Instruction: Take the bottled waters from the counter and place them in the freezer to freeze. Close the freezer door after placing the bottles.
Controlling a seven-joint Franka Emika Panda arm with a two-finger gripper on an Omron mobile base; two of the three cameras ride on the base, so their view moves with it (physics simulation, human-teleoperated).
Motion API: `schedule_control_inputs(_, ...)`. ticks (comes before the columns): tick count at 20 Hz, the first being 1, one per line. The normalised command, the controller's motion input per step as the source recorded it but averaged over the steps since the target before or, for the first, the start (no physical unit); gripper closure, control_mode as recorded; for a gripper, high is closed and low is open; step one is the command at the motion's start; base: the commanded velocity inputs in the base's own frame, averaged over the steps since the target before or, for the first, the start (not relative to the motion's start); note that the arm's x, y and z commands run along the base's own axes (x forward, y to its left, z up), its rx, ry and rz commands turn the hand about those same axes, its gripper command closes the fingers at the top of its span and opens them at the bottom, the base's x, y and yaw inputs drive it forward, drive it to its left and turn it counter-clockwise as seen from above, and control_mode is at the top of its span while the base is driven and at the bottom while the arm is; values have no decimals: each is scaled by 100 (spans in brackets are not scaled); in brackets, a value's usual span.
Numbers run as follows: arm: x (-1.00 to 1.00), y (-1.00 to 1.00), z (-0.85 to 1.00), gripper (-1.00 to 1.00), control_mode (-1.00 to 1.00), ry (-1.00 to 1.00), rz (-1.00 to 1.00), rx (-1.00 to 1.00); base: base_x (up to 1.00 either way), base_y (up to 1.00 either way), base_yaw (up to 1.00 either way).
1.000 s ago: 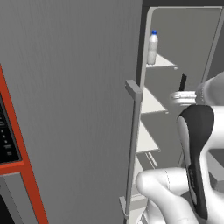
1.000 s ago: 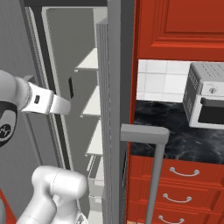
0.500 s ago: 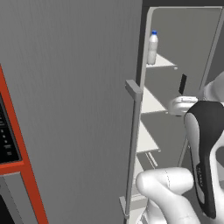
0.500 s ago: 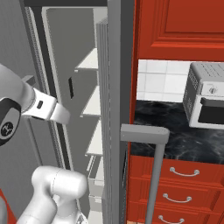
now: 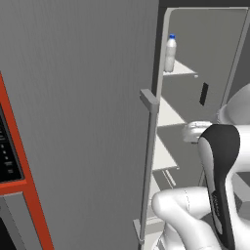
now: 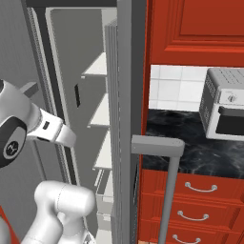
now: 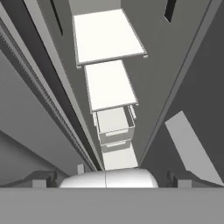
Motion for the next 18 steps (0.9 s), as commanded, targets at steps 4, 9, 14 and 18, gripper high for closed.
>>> schedule_control_inputs(4, 0, 2, -12, -100, -100, 1, 1, 0, 0, 0, 0)
schedule_control_inputs(9, 0, 0, 0, -100, -100, 0, 0, 0, 0, 0, 0)
schedule_control_inputs(14, -7, 0, 0, -100, 100, -1, 0, 0, -33, 0, -1)
schedule_control_inputs(18, 0, 0, 0, -100, 100, 0, 0, 0, -47, 0, 0)
